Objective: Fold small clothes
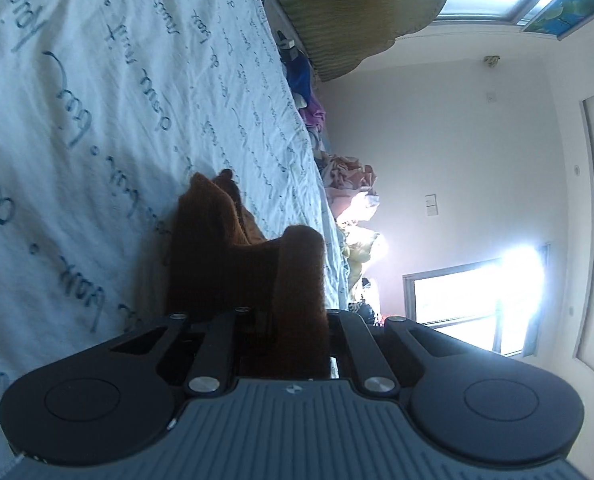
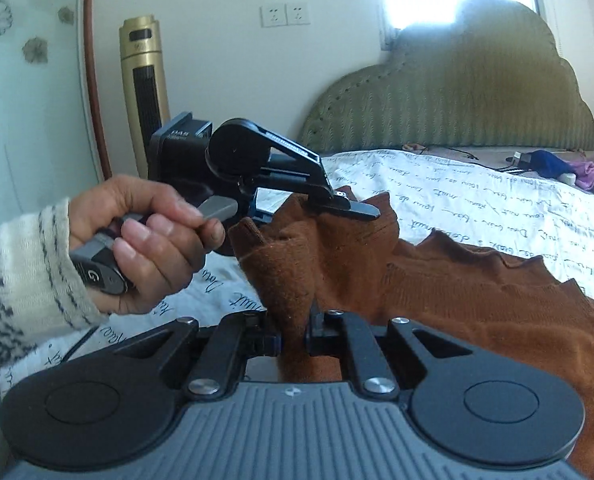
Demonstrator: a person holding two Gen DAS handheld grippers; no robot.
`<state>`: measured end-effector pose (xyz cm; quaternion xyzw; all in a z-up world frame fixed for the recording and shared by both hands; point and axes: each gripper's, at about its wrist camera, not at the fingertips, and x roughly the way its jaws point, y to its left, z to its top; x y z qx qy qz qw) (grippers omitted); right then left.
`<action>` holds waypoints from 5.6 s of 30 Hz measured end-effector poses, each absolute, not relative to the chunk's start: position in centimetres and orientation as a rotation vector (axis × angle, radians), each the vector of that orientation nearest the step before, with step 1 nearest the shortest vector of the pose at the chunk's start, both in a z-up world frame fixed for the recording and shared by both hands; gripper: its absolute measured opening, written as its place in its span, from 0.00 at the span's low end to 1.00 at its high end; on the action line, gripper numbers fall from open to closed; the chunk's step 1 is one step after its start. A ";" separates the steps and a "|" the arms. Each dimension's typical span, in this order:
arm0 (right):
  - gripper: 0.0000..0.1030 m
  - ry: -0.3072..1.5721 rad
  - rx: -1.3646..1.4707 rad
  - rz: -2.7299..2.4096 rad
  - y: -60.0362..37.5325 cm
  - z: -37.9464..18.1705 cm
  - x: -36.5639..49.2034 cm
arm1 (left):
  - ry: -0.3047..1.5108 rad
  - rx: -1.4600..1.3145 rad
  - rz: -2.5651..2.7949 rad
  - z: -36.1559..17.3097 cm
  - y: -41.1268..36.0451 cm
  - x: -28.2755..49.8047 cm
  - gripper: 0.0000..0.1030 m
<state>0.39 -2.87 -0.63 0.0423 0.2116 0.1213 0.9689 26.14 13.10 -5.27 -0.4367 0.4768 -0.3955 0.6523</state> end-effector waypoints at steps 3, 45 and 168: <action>0.09 0.418 0.120 0.206 -5.3 -0.3 -0.2 | 1.091 -1.005 -0.918 -5.0 9.9 25.9 0.11; 0.13 0.511 0.643 -0.097 -28.2 -8.9 -5.9 | 1.322 -0.320 -0.881 -7.3 -22.5 22.6 0.09; 0.76 0.676 0.918 0.325 -38.1 -13.0 -2.6 | 1.150 -0.514 -0.856 -7.6 0.2 13.5 1.00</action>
